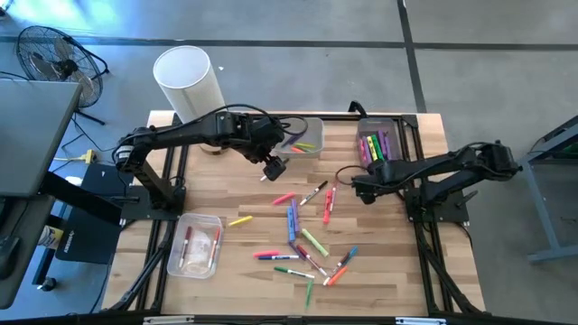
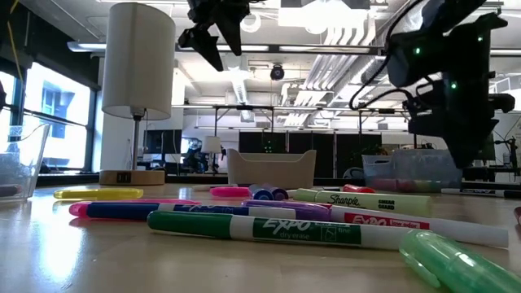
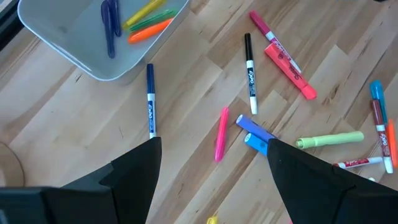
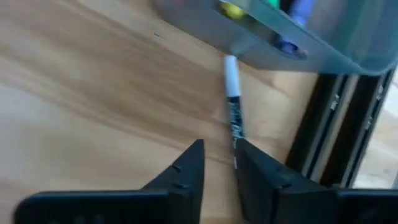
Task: Pick & Place Markers
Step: Put the black marker pen into the transparent bin
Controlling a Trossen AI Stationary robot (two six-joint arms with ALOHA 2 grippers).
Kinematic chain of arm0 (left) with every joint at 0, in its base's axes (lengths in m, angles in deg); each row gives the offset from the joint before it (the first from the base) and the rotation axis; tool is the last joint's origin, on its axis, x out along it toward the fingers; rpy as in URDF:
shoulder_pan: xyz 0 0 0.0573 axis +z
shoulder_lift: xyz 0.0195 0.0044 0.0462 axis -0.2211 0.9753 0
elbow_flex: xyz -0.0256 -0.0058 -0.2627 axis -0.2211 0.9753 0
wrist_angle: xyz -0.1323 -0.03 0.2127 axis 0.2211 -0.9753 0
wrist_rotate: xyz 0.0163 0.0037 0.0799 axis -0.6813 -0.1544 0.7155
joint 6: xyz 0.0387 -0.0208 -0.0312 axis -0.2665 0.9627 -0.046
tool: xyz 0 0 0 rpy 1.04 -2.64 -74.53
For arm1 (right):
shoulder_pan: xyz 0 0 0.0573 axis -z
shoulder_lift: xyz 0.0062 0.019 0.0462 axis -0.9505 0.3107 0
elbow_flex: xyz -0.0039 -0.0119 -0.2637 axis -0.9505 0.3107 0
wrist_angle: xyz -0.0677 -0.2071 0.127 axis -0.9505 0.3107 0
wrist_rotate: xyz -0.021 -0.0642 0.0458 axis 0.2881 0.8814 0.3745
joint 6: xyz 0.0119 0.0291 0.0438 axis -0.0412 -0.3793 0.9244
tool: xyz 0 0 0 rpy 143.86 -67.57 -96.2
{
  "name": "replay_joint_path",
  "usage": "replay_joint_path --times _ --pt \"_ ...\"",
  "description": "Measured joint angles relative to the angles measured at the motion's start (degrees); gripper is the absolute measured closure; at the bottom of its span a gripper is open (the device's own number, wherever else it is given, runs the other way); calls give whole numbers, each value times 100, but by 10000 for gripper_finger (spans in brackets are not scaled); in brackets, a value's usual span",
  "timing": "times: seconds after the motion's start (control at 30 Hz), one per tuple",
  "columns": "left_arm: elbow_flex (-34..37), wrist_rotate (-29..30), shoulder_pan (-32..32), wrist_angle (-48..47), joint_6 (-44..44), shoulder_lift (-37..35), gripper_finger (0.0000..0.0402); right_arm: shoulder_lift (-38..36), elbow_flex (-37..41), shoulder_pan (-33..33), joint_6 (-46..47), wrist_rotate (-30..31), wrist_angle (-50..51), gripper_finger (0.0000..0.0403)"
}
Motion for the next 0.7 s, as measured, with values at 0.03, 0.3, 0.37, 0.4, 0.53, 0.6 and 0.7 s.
replay_joint_path --times 0.03,0.3,0.37,0.4,0.53,0.6,0.7 --pt "0 -1 0 0 1 0 113 0 69 77 -4 -31 -10 314" --pt "0 -1 0 29 5 0 113 0 791 524 -587 -78 -585 223" --pt "0 -4 0 76 9 0 113 0 974 621 -782 -83 -965 215" --pt "0 -4 0 117 19 0 113 -6 1050 678 -824 -102 -1157 214" --pt "0 -6 0 298 34 0 113 -62 1327 924 -1058 -402 -1686 227" --pt "0 -8 0 339 90 0 113 -70 1348 991 -1049 -483 -1727 243" --pt "0 -8 0 331 139 0 113 -83 1322 993 -1035 -659 -1735 282"
